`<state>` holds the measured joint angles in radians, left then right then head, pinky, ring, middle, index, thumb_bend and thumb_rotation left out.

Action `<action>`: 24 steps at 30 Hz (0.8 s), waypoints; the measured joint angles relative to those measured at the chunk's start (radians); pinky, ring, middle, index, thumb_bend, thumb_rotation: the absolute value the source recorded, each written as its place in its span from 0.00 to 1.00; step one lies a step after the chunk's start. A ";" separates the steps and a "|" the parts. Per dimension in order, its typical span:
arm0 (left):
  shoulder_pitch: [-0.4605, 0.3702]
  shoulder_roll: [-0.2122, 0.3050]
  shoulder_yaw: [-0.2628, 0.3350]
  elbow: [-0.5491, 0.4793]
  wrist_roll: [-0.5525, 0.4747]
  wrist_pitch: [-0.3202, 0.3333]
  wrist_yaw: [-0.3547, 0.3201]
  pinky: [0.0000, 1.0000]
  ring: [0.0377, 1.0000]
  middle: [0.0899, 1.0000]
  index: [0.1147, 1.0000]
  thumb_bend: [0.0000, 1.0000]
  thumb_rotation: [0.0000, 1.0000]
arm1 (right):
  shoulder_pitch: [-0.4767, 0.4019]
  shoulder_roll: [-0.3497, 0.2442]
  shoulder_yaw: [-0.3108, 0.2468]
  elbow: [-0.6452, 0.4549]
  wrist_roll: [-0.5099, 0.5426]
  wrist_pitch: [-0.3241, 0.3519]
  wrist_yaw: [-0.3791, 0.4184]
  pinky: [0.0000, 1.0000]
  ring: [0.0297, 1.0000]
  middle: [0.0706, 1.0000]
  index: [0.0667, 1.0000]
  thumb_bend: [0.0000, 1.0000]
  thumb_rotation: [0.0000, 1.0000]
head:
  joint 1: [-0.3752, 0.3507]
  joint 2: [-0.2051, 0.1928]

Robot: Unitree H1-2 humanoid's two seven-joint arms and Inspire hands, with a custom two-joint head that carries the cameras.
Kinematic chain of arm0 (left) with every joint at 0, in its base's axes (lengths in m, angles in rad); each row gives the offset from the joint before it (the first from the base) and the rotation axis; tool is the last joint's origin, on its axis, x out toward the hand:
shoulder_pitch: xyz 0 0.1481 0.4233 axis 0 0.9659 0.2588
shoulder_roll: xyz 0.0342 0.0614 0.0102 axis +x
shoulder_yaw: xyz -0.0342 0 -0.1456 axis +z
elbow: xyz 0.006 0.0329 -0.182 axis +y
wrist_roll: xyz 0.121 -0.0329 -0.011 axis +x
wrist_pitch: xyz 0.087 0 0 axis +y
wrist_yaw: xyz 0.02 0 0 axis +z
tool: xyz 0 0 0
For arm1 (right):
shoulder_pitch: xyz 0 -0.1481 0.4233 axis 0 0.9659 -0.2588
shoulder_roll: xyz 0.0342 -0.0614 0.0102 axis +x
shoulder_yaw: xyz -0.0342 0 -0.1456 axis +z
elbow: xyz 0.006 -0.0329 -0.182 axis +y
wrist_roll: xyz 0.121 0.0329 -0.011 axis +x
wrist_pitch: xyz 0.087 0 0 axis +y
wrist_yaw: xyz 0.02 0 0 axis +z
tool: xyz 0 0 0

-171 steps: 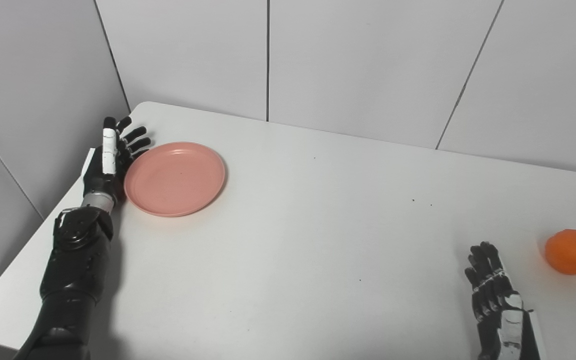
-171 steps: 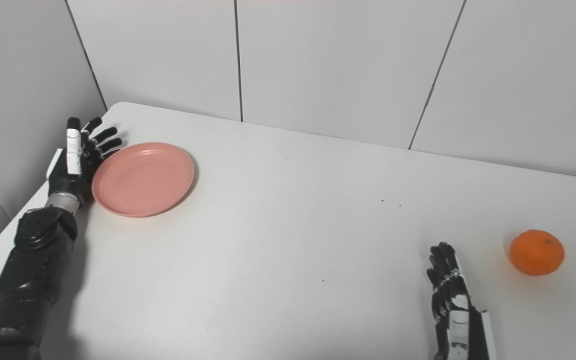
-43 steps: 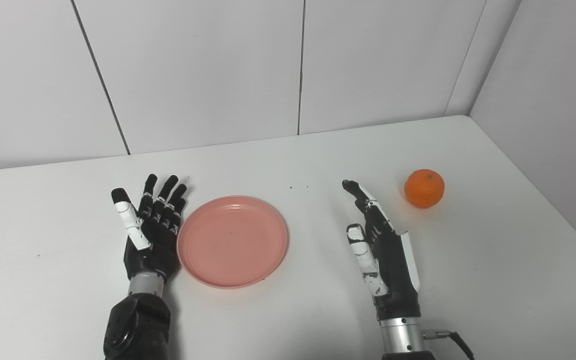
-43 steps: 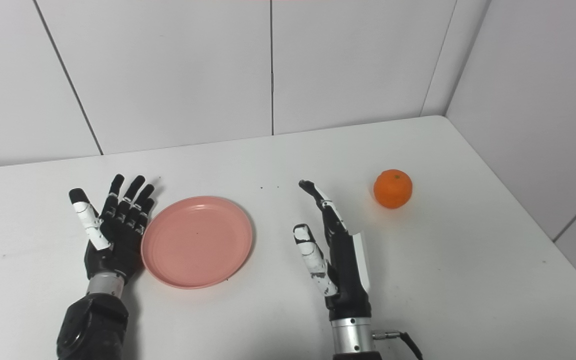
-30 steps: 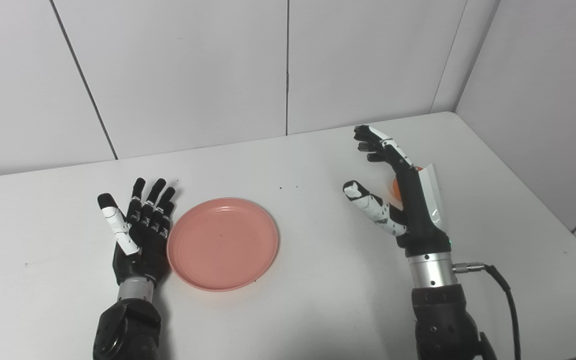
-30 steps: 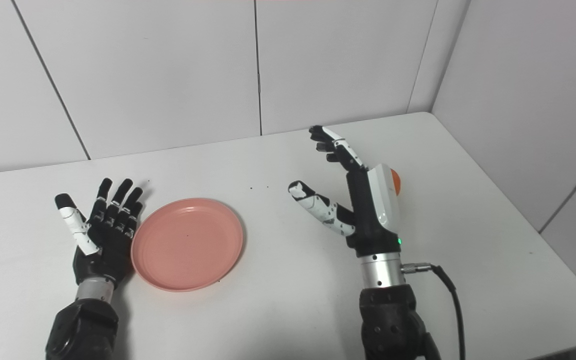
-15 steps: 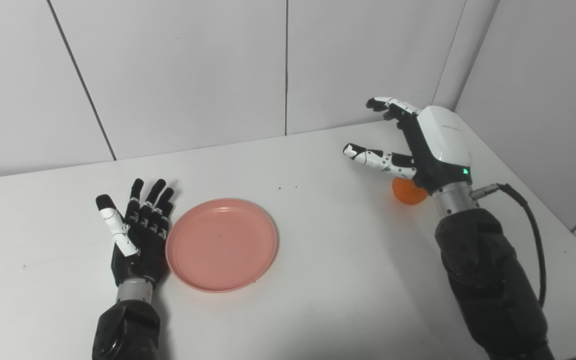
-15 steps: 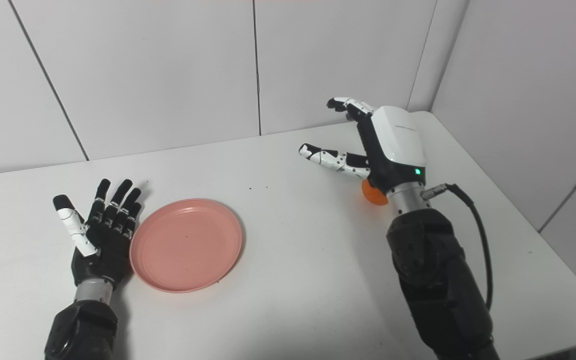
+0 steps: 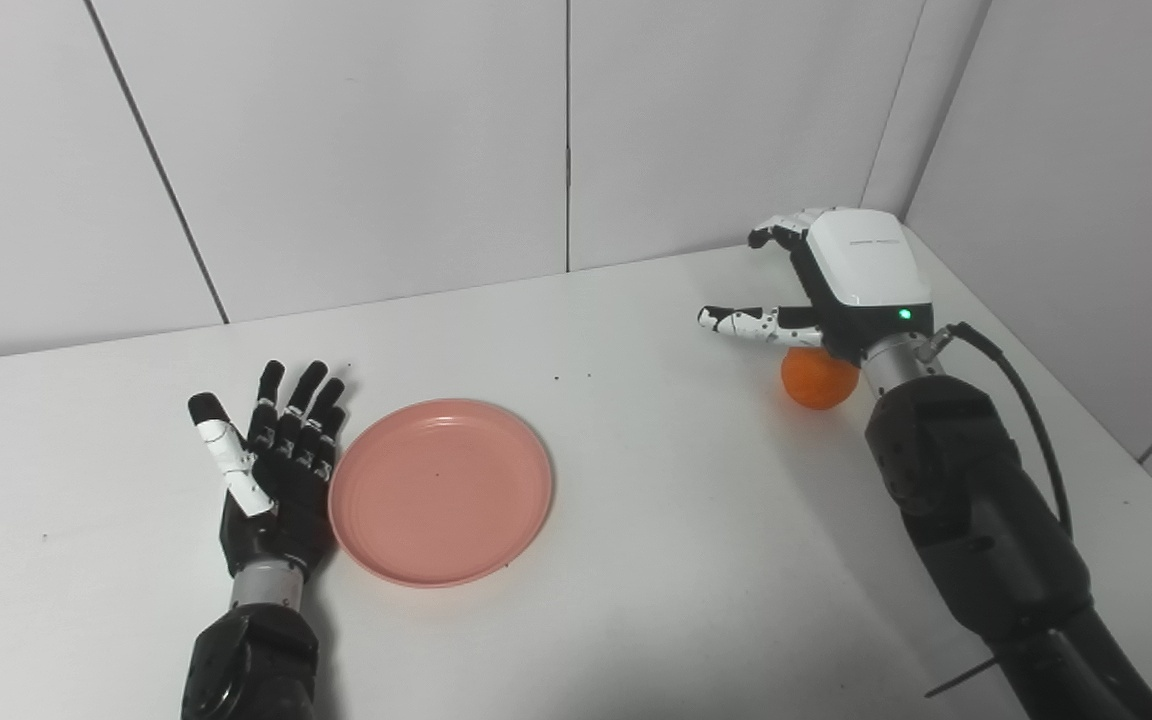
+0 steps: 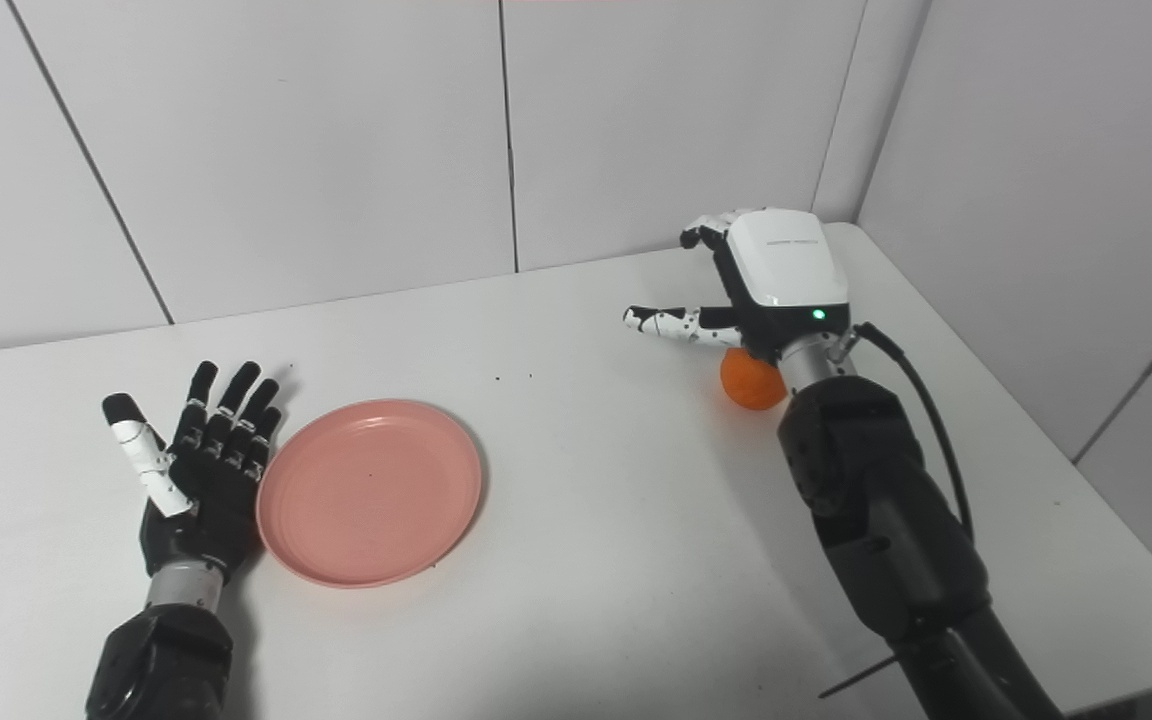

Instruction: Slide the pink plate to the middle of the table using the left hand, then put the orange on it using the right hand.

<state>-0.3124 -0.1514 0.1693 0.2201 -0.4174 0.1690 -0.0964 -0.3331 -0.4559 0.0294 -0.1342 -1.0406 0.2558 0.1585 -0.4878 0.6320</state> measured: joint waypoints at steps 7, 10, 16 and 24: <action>0.001 0.000 -0.001 -0.001 0.000 0.000 0.000 0.98 0.90 0.87 0.97 0.94 0.98 | -0.016 0.000 -0.001 0.122 0.017 0.002 -0.045 0.81 0.79 0.77 0.68 0.85 0.87 | 0.011 -0.002; 0.003 0.000 0.000 -0.002 0.000 0.000 0.000 0.98 0.90 0.87 0.97 0.94 0.98 | -0.017 0.003 -0.001 0.162 0.039 0.002 -0.079 0.85 0.82 0.79 0.70 0.84 0.86 | 0.011 0.003; 0.005 0.000 0.000 -0.006 0.000 0.000 0.000 0.98 0.90 0.88 0.98 0.94 0.98 | -0.020 0.027 -0.039 0.239 0.134 0.024 -0.127 0.89 0.85 0.82 0.71 0.86 0.88 | 0.012 -0.002; 0.005 0.000 0.000 -0.006 -0.001 0.000 -0.001 1.00 0.91 0.88 0.99 0.94 0.98 | -0.015 0.051 -0.067 0.318 0.245 0.027 -0.217 0.90 0.85 0.82 0.66 0.85 0.91 | 0.015 -0.003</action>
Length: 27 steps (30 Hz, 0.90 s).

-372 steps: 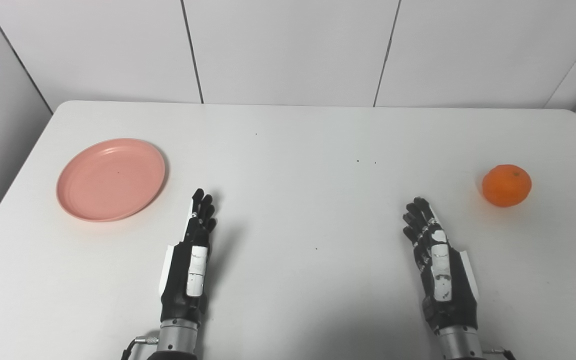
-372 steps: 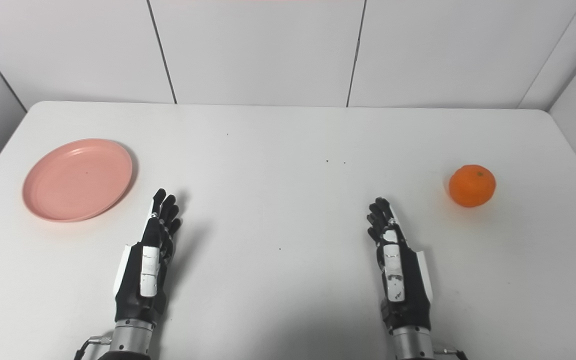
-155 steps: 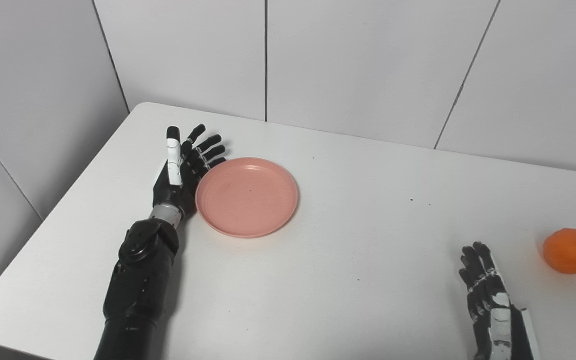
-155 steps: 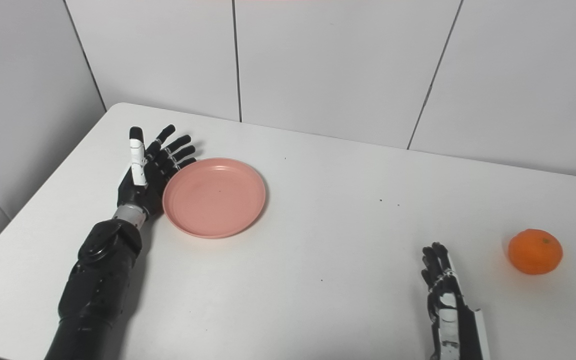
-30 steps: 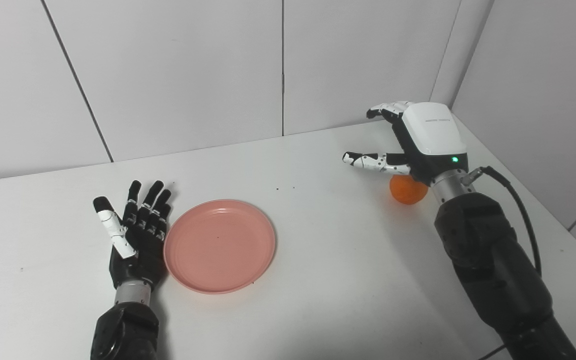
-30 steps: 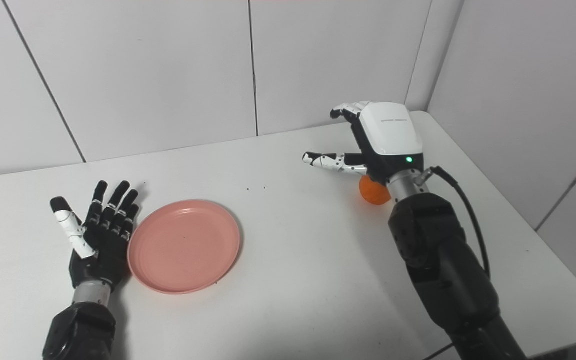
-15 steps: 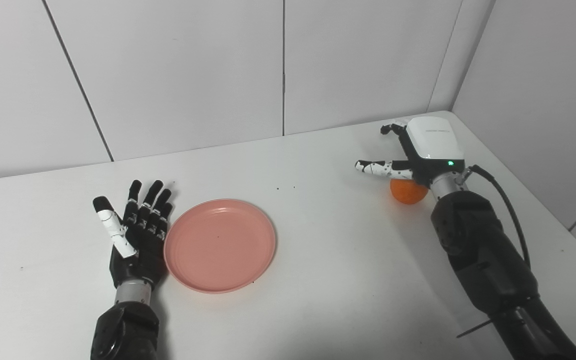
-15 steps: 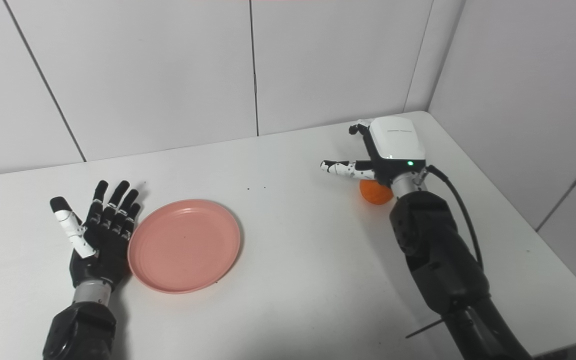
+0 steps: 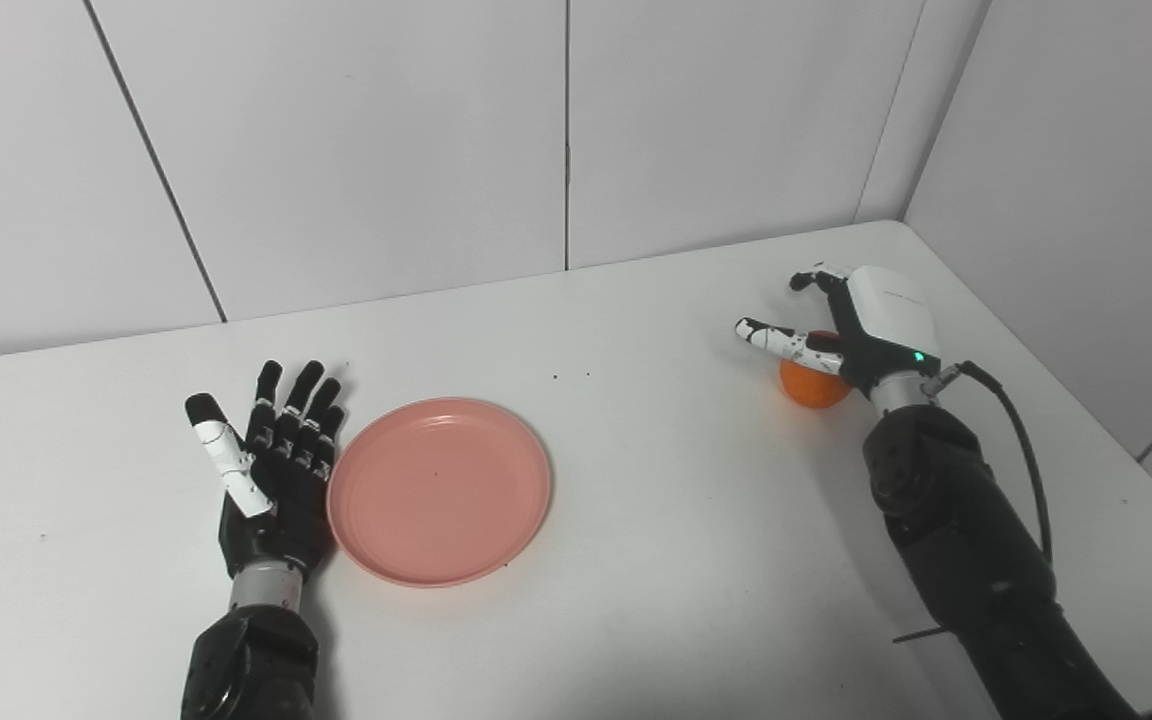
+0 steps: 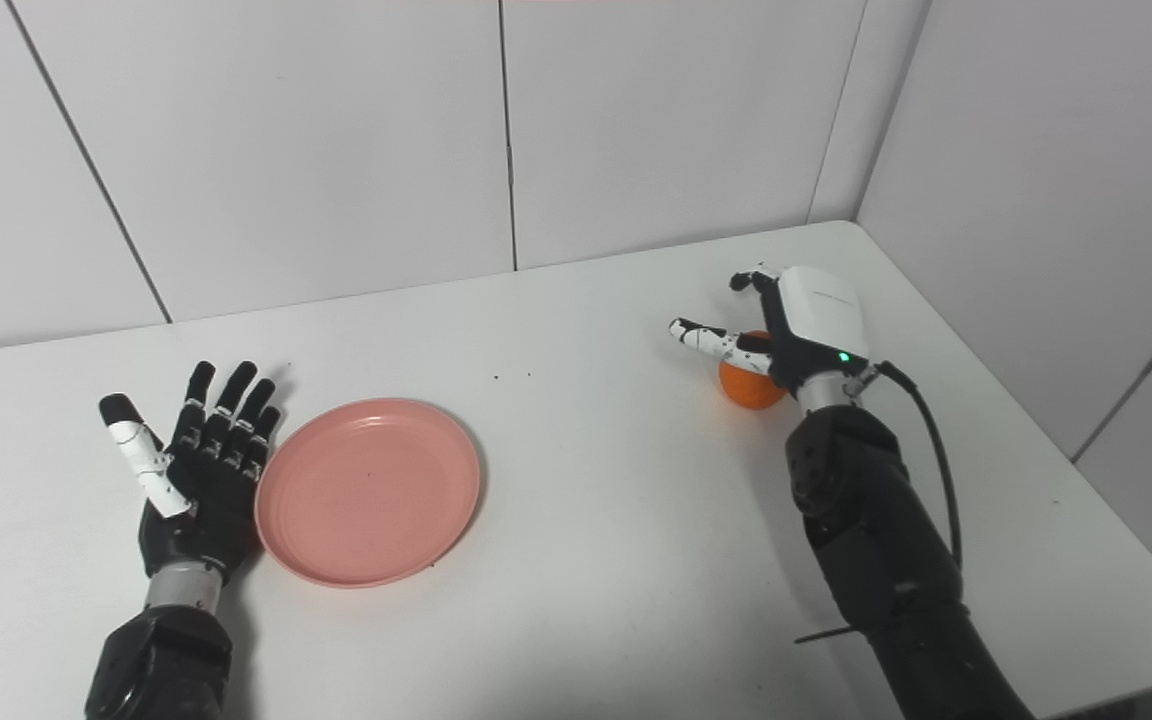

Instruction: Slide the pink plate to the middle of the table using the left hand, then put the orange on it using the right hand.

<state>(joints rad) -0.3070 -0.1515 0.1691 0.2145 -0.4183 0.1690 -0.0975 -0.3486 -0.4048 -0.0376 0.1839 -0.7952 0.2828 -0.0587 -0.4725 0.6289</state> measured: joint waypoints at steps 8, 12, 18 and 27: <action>0.000 0.001 0.006 -0.001 -0.010 0.001 0.000 1.00 0.90 0.88 0.98 0.95 0.98 | 0.017 -0.001 0.004 0.057 0.041 0.000 -0.064 0.87 0.82 0.79 0.65 0.86 0.88 | 0.003 0.006; 0.000 0.002 0.006 -0.001 -0.017 0.001 0.000 0.99 0.88 0.88 0.98 0.95 0.98 | 0.024 -0.006 0.025 0.057 0.043 0.000 -0.074 0.86 0.82 0.79 0.65 0.85 0.88 | 0.003 0.012; 0.000 0.003 0.005 -0.001 -0.017 0.001 0.000 0.98 0.89 0.87 0.97 0.97 0.96 | 0.040 -0.011 0.062 0.055 0.034 0.007 -0.074 0.84 0.79 0.77 0.66 0.84 0.85 | 0.006 0.015; 0.000 0.004 0.004 -0.001 -0.017 0.001 0.001 0.96 0.88 0.87 0.97 0.97 0.96 | 0.034 -0.028 0.101 0.055 -0.002 0.057 -0.076 0.27 0.31 0.37 0.37 0.75 0.50 | 0.008 0.023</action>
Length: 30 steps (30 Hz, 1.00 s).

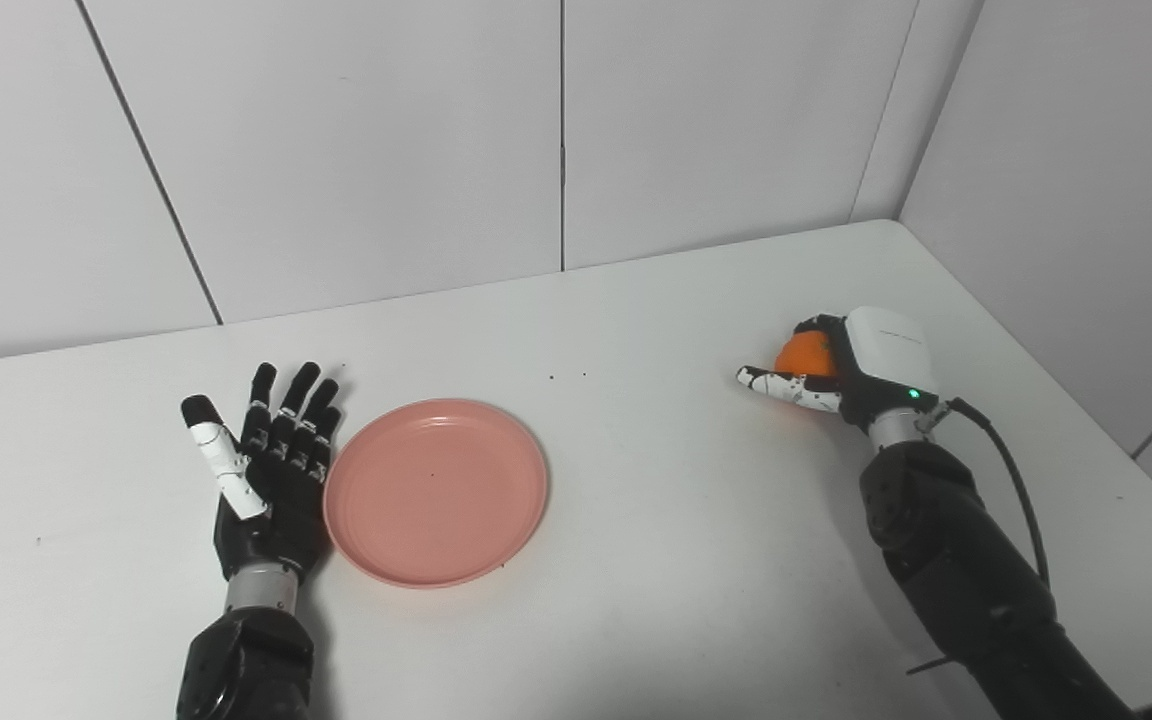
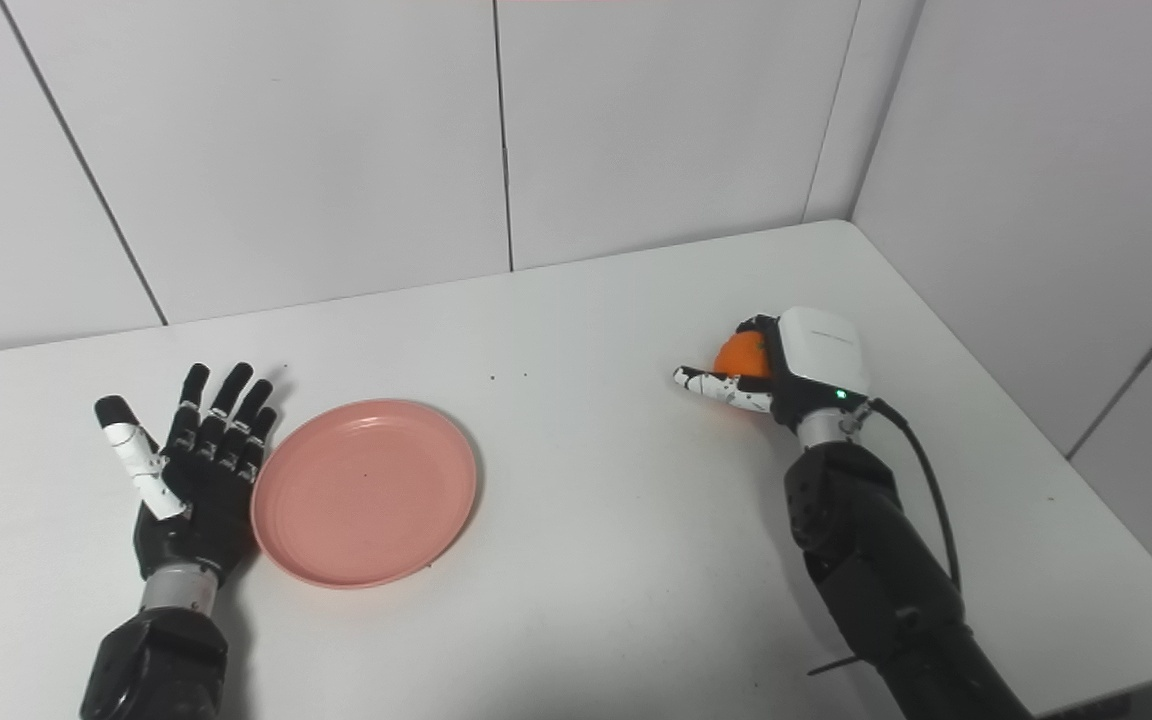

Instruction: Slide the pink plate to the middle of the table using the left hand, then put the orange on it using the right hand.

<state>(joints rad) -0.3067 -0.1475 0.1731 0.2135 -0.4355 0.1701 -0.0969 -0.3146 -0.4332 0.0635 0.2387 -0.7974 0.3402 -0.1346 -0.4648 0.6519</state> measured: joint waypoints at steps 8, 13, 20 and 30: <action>0.000 0.000 -0.004 -0.002 0.000 0.005 0.005 0.96 0.88 0.87 0.98 0.97 0.96 | -0.024 -0.019 0.045 0.050 -0.009 -0.008 -0.055 0.12 0.13 0.15 0.18 0.66 0.28 | 0.006 0.003; 0.001 0.000 -0.004 -0.002 0.000 0.008 0.005 0.97 0.88 0.87 0.98 0.97 0.97 | -0.025 -0.024 0.062 0.058 0.013 -0.014 -0.071 0.11 0.13 0.14 0.18 0.66 0.25 | 0.008 0.003; 0.001 0.000 -0.011 -0.003 0.001 0.008 0.005 0.96 0.87 0.86 0.98 0.96 0.97 | -0.023 -0.039 0.069 0.031 0.045 -0.009 -0.047 0.16 0.19 0.21 0.24 0.65 0.25 | 0.023 0.008; 0.015 -0.008 -0.043 -0.027 0.023 0.008 0.025 0.96 0.87 0.85 0.99 0.95 0.98 | 0.014 -0.045 0.045 -0.161 0.102 -0.001 0.077 0.14 0.17 0.20 0.23 0.64 0.22 | 0.144 0.026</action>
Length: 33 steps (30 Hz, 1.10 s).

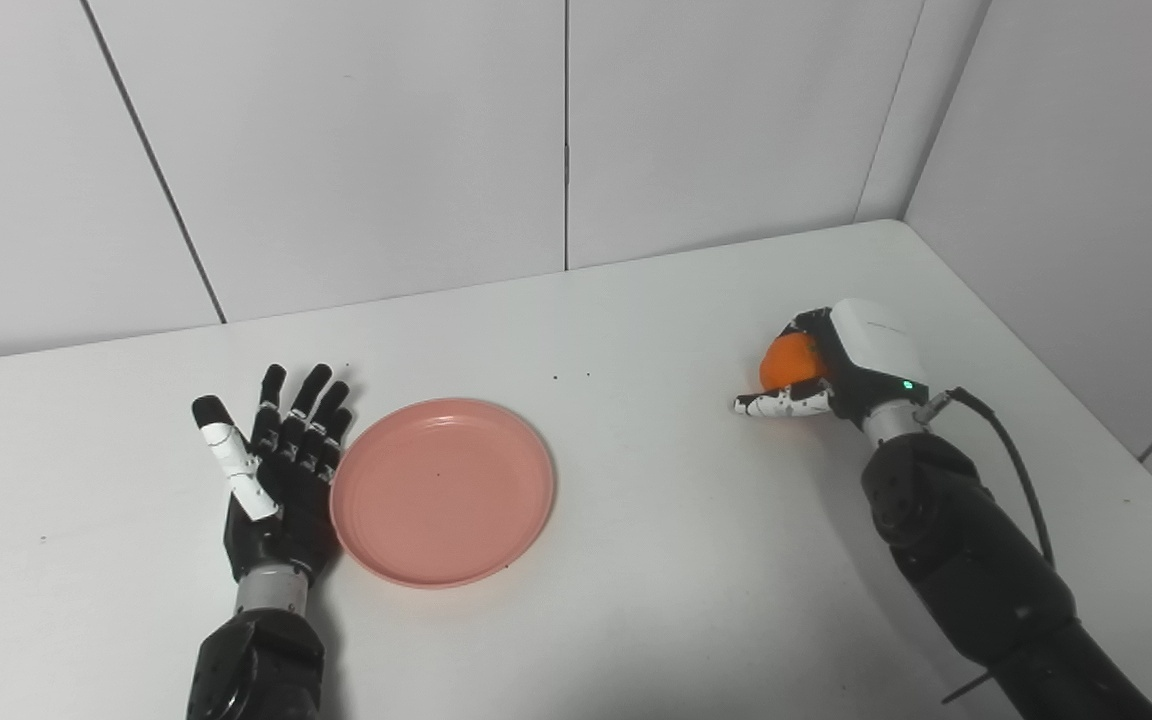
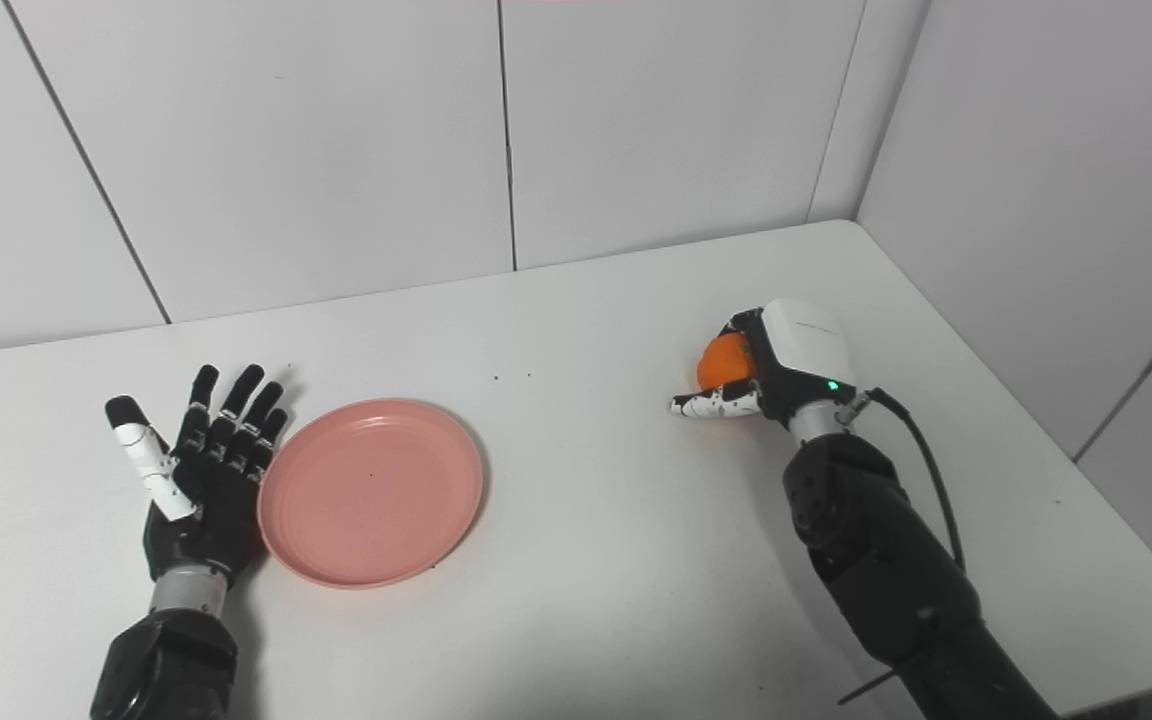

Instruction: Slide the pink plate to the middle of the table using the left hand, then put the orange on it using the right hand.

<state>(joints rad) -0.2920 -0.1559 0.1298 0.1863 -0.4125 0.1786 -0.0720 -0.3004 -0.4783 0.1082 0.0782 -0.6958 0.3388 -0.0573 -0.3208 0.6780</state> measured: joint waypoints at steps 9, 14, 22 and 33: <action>0.007 -0.033 -0.031 0.006 0.029 -0.019 0.009 0.93 0.86 0.84 0.97 0.95 0.99 | -0.029 -0.012 -0.040 -0.155 0.056 -0.033 0.018 0.13 0.15 0.19 0.23 0.64 0.26 | 0.173 -0.002; 0.004 -0.035 -0.053 0.024 0.058 -0.045 0.022 0.90 0.85 0.83 0.97 0.96 0.99 | -0.056 -0.011 -0.059 -0.217 0.101 -0.065 0.039 0.13 0.15 0.18 0.22 0.65 0.29 | 0.192 -0.003; 0.001 -0.038 -0.067 0.046 0.077 -0.089 0.041 0.90 0.85 0.83 0.97 0.97 1.00 | -0.103 0.005 -0.053 -0.325 0.105 -0.066 0.085 0.14 0.16 0.20 0.25 0.62 0.29 | 0.275 -0.014; -0.009 -0.040 -0.071 0.069 0.075 -0.117 0.053 0.88 0.85 0.82 0.97 0.97 0.99 | -0.201 0.101 0.053 -0.353 0.078 -0.086 0.129 0.16 0.18 0.23 0.28 0.64 0.26 | 0.307 -0.018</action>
<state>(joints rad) -0.3006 -0.1954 0.0592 0.2551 -0.3378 0.0614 -0.0191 -0.5010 -0.3774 0.1612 -0.2746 -0.6179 0.2526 0.0717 -0.0138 0.6596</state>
